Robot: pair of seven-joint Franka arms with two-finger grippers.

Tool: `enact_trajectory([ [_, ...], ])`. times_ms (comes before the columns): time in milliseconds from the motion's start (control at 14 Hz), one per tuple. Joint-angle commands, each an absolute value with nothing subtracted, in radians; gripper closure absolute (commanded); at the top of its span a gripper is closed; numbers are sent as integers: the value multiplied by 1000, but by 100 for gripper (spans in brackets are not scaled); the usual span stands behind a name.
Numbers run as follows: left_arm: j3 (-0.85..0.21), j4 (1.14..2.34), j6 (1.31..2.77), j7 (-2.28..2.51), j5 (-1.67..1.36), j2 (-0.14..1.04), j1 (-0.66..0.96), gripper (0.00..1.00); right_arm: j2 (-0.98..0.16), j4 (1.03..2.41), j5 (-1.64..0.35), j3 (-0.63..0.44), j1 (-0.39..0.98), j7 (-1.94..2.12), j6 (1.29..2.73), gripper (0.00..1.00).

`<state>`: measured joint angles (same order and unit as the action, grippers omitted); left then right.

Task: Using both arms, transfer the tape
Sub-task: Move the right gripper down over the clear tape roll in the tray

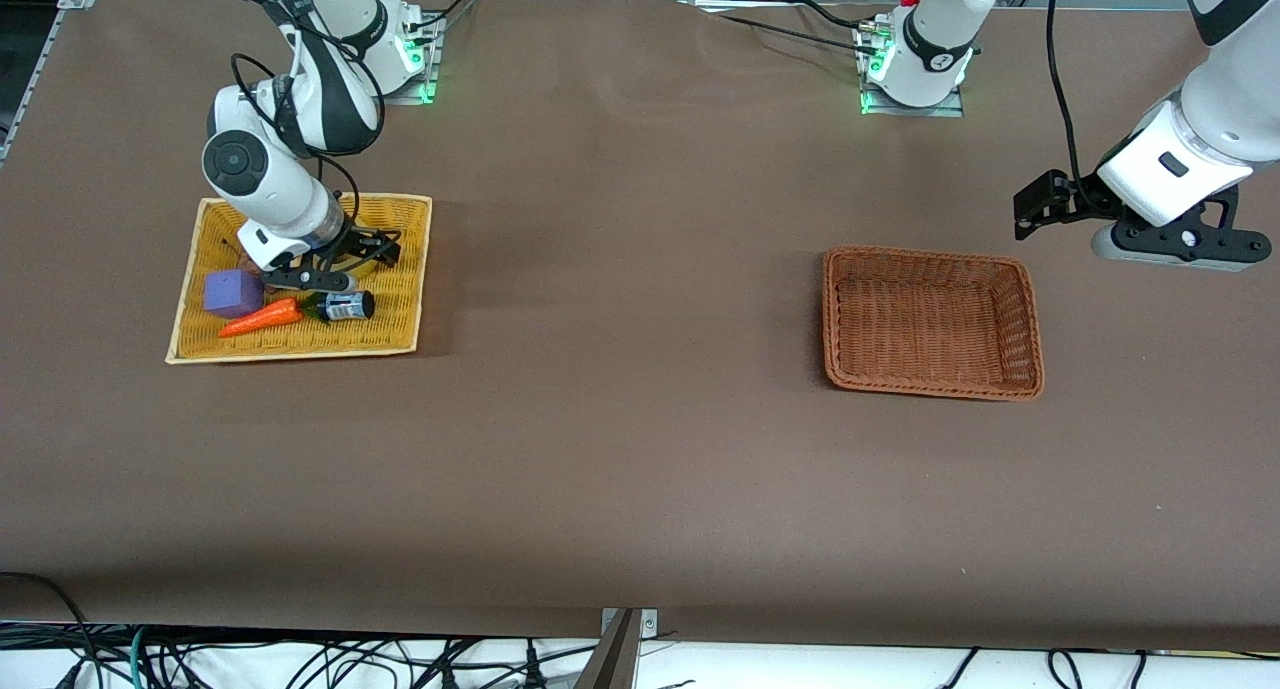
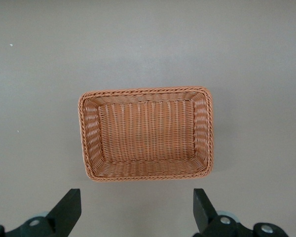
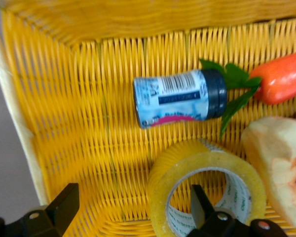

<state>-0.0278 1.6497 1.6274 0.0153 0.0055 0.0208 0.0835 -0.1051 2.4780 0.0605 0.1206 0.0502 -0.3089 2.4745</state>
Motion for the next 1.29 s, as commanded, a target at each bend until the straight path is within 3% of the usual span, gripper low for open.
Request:
enact_trajectory([
  [0, -32, 1621, 1606, 17, 28, 32, 86, 0, -60, 2560, 54, 118, 43, -316, 2511, 0],
  [1143, -32, 1621, 1606, 11, 28, 32, 86, 0, -104, 2628, 54, 112, 40, -318, 2589, 0],
  [1214, -32, 1621, 1606, 11, 28, 32, 86, 0, -106, 2631, 54, 110, 40, -318, 2594, 9],
])
